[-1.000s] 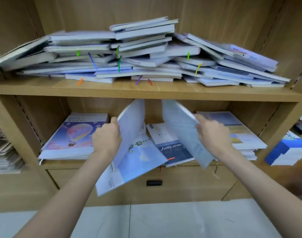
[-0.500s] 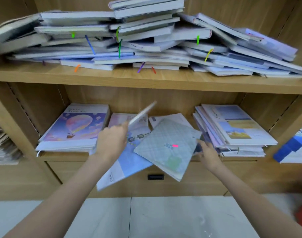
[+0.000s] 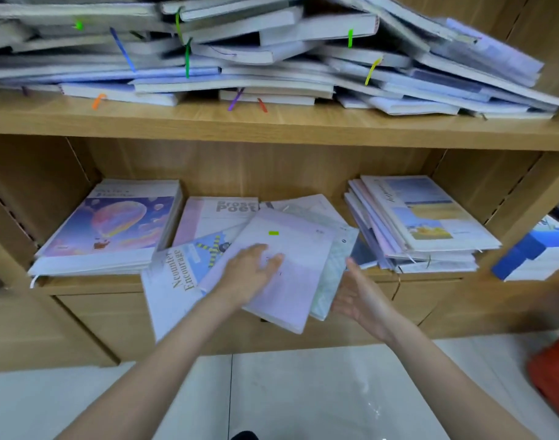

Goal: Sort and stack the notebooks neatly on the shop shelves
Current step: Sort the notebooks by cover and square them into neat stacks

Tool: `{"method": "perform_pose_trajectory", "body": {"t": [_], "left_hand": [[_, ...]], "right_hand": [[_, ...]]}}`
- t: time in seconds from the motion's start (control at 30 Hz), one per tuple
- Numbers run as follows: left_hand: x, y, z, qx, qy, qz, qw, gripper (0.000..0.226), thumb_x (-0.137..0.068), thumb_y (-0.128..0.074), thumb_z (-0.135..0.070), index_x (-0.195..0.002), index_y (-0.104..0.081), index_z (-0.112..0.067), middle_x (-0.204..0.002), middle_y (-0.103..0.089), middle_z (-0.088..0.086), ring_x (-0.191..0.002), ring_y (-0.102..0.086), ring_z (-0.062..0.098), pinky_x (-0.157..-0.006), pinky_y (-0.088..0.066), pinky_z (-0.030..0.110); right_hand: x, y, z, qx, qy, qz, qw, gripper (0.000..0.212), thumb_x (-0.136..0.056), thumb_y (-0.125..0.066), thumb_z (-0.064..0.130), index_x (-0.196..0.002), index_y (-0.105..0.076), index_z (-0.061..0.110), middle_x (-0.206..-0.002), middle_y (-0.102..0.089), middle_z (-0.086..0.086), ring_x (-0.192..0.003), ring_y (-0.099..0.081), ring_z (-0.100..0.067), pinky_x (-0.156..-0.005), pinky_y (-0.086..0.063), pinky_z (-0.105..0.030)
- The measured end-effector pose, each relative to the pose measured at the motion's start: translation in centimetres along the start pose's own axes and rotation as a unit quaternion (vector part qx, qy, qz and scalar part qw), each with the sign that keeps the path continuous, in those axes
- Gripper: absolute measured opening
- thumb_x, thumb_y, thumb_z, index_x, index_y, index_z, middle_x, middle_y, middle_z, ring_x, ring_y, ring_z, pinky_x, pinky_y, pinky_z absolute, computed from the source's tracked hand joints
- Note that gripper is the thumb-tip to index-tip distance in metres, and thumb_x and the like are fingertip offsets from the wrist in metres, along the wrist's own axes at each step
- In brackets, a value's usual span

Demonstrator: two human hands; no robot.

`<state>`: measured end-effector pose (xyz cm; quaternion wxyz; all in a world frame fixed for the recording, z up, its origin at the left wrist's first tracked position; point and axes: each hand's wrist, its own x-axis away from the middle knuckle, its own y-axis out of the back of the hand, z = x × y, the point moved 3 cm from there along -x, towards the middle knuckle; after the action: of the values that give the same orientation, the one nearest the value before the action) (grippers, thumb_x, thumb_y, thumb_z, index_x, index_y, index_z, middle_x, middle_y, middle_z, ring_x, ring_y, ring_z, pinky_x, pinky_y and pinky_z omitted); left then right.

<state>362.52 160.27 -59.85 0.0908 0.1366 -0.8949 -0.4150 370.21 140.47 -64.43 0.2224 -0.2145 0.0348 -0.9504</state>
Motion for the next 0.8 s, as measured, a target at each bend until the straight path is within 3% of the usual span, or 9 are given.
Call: {"method": "perform_pose_trajectory", "body": {"t": [0.13, 0.27, 0.4, 0.5, 0.6, 0.67, 0.73, 0.77, 0.8], "left_hand": [[-1.2, 1.9, 5.9, -0.106, 0.157, 0.005, 0.982, 0.071, -0.087, -0.056, -0.048, -0.138, -0.031, -0.005, -0.141, -0.034, 0.017, -0.133, -0.030, 0.034, -0.109, -0.027, 0.037], [-1.1, -0.7, 4.9, -0.008, 0.082, 0.051, 0.995, 0.087, -0.062, -0.060, -0.055, -0.131, -0.041, -0.006, -0.130, -0.043, 0.013, -0.126, -0.036, 0.028, -0.102, -0.032, 0.030], [-0.9, -1.1, 5.2, -0.007, 0.026, 0.065, 0.998, 0.075, -0.069, -0.060, -0.058, -0.131, -0.045, -0.019, -0.129, -0.043, 0.004, -0.125, -0.036, 0.025, -0.099, -0.029, 0.026], [-0.1, -0.2, 6.0, -0.033, -0.029, 0.088, 0.995, 0.063, -0.081, -0.059, -0.052, -0.134, -0.041, -0.021, -0.134, -0.043, -0.004, -0.128, -0.033, 0.018, -0.091, -0.017, 0.018], [0.3, -0.2, 6.4, -0.075, -0.048, 0.114, 0.989, 0.084, -0.067, -0.058, -0.065, -0.138, -0.037, -0.027, -0.139, -0.037, -0.004, -0.131, -0.027, 0.022, -0.102, -0.017, 0.026], [0.4, -0.2, 6.2, -0.115, -0.037, 0.084, 0.989, 0.074, -0.077, -0.066, -0.050, -0.140, -0.033, -0.029, -0.141, -0.030, -0.001, -0.131, -0.022, 0.025, -0.107, -0.022, 0.032], [0.5, -0.6, 5.6, -0.199, -0.063, 0.026, 0.978, 0.077, -0.082, -0.065, -0.041, -0.145, -0.023, -0.029, -0.148, -0.020, 0.002, -0.133, -0.018, 0.024, -0.109, -0.025, 0.036], [0.7, -0.9, 5.2, -0.237, -0.112, -0.008, 0.965, 0.080, -0.079, -0.069, -0.036, -0.145, -0.025, -0.028, -0.149, -0.022, 0.002, -0.132, -0.020, 0.023, -0.108, -0.030, 0.039], [0.9, -1.1, 4.7, -0.256, -0.181, -0.047, 0.948, 0.081, -0.071, -0.077, -0.028, -0.141, -0.037, -0.023, -0.145, -0.035, 0.003, -0.127, -0.027, 0.021, -0.103, -0.038, 0.041]], "right_hand": [[-0.1, -1.5, -0.2, 0.066, 0.062, 0.018, 0.996, 0.035, -0.088, -0.062, 0.022, -0.122, -0.055, 0.014, -0.113, -0.068, -0.003, -0.100, -0.067, -0.020, -0.084, -0.052, -0.041], [-0.6, -2.0, -0.6, 0.047, 0.087, -0.020, 0.995, 0.043, -0.082, -0.069, 0.009, -0.122, -0.054, 0.013, -0.111, -0.069, -0.004, -0.101, -0.066, -0.023, -0.076, -0.054, -0.034], [-1.1, -0.4, -0.6, 0.056, 0.062, -0.079, 0.993, 0.053, -0.082, -0.068, 0.003, -0.129, -0.045, 0.012, -0.121, -0.061, -0.005, -0.106, -0.060, -0.022, -0.084, -0.049, -0.033], [-1.1, -0.1, 0.5, 0.193, 0.049, -0.082, 0.977, 0.048, -0.087, -0.064, 0.014, -0.131, -0.044, 0.013, -0.124, -0.058, -0.005, -0.105, -0.056, -0.022, -0.077, -0.048, -0.032], [-0.9, 1.0, 1.8, 0.400, 0.071, -0.113, 0.907, 0.051, -0.093, -0.051, 0.014, -0.140, -0.031, 0.013, -0.111, -0.061, -0.011, -0.096, -0.059, -0.029, -0.077, -0.051, -0.040], [-0.6, 2.4, 2.4, 0.517, 0.144, -0.117, 0.836, 0.071, -0.087, -0.046, -0.007, -0.146, -0.022, 0.024, -0.104, -0.061, -0.012, -0.088, -0.060, -0.029, -0.073, -0.050, -0.035], [-0.1, 3.5, 1.5, 0.669, 0.232, -0.066, 0.703, 0.094, -0.074, -0.052, -0.017, -0.144, -0.022, 0.037, -0.134, -0.045, -0.011, -0.114, -0.051, -0.035, -0.087, -0.046, -0.038], [-0.2, 4.0, 0.6, 0.714, 0.284, -0.045, 0.639, 0.095, -0.068, -0.063, -0.014, -0.142, -0.030, 0.036, -0.142, -0.040, -0.009, -0.123, -0.044, -0.037, -0.093, -0.045, -0.042], [-0.1, 4.2, 0.0, 0.720, 0.339, -0.036, 0.605, 0.089, -0.064, -0.071, -0.007, -0.139, -0.039, 0.030, -0.141, -0.044, -0.009, -0.125, -0.045, -0.037, -0.096, -0.045, -0.043]]}}
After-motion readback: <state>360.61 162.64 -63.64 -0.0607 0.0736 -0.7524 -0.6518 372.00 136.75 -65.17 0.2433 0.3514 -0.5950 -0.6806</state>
